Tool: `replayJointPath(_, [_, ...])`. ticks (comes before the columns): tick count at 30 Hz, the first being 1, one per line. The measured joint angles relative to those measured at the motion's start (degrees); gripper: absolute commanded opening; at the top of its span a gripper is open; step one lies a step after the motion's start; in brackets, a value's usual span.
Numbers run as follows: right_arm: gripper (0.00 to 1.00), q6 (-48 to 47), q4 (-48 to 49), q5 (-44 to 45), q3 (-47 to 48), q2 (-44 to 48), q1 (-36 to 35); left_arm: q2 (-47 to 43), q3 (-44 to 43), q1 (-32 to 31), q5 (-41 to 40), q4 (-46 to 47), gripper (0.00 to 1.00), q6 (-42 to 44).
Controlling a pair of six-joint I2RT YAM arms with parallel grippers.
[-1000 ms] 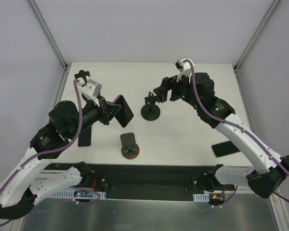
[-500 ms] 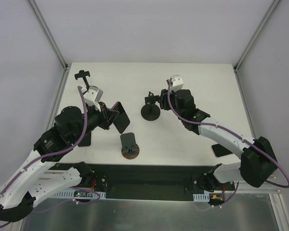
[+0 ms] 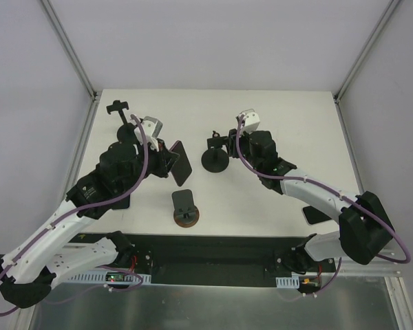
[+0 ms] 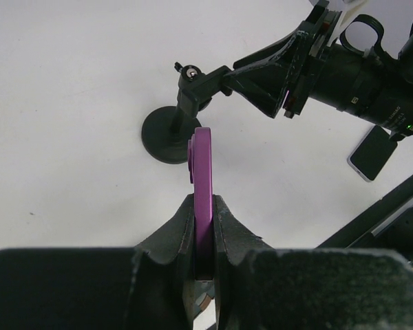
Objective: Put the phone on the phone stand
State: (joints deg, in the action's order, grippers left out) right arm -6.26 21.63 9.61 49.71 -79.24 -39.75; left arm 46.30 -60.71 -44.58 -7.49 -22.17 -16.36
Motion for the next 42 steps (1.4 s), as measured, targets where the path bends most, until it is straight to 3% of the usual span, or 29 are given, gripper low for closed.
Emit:
replayJointPath(21, [0.19,-0.02,1.77,-2.84,-0.26,-1.62,0.02,7.91,-2.43,0.00,1.03,5.31,0.00,-0.11])
replayJointPath(26, [0.01,-0.07,1.79,-2.75,-0.26,-1.62,0.07,8.61,-2.49,0.00,1.38,6.75,0.00,-0.11])
replayJointPath(31, [0.01,-0.81,1.79,-2.73,-0.26,-1.62,0.09,11.82,-2.78,0.76,3.45,8.70,0.00,0.39])
replayJointPath(36, [0.01,-2.23,1.86,-3.69,-0.26,-1.62,0.22,15.63,-2.29,6.23,12.81,13.44,0.00,0.24])
replayJointPath(42, [0.01,-5.73,2.36,-13.29,-0.13,-2.05,2.34,18.12,-0.46,13.62,33.09,25.03,0.00,2.16])
